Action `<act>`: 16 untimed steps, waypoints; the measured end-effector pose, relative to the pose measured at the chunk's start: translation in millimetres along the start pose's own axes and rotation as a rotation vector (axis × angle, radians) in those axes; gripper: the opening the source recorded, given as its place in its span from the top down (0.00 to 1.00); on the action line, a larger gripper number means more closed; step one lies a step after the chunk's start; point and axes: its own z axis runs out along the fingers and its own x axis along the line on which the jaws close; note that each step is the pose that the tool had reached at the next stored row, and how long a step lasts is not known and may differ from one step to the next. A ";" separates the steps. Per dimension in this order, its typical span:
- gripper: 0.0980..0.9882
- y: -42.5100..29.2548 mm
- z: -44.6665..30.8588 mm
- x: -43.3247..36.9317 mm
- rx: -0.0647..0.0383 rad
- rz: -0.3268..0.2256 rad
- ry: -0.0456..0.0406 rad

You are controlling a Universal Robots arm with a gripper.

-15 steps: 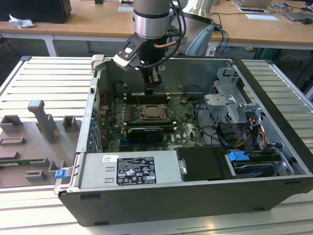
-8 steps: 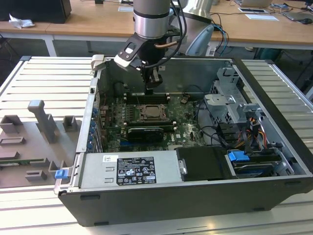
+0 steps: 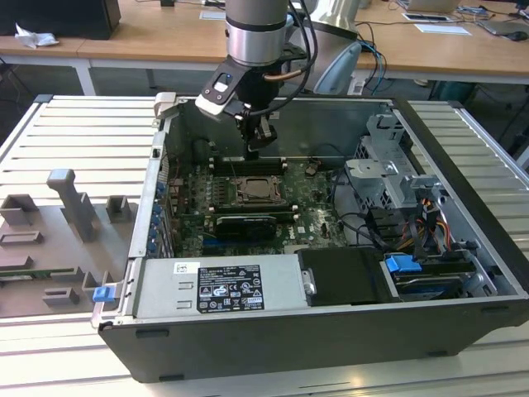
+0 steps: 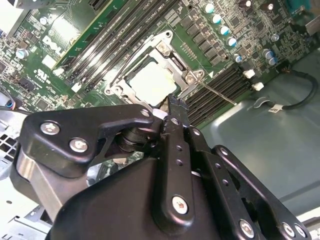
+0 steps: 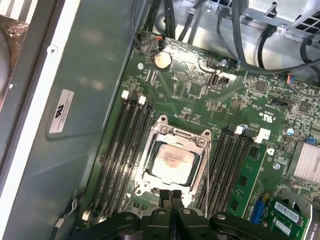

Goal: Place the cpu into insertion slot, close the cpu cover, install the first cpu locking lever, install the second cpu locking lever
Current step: 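Install the first cpu locking lever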

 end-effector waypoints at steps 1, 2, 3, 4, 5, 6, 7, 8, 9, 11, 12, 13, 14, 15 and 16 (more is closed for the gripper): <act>0.99 0.0 0.0 0.0 0.000 -0.002 0.0000; 0.99 0.0 0.0 0.0 0.000 -0.004 0.0000; 0.99 0.0 0.0 0.0 0.000 -0.009 0.0001; 0.99 0.0 0.0 0.0 0.000 -0.013 0.0002; 0.99 0.0 0.0 0.0 0.000 -0.017 0.0003; 0.99 0.0 0.0 0.0 0.000 -0.020 0.0003; 0.99 0.0 0.0 0.0 0.000 -0.026 0.0005; 0.99 0.0 0.0 0.0 0.001 -0.031 0.0006; 0.99 0.0 0.0 0.0 0.001 -0.036 0.0007; 0.99 0.1 0.0 0.0 0.001 -0.051 0.0010; 0.99 0.1 0.0 0.0 0.001 -0.062 0.0011; 0.99 0.1 0.0 0.0 0.001 -0.068 0.0013; 0.99 0.1 0.0 0.0 0.001 -0.072 0.0014; 0.99 0.1 0.0 0.0 0.001 -0.074 0.0014; 0.99 0.1 0.0 0.0 0.001 -0.076 0.0014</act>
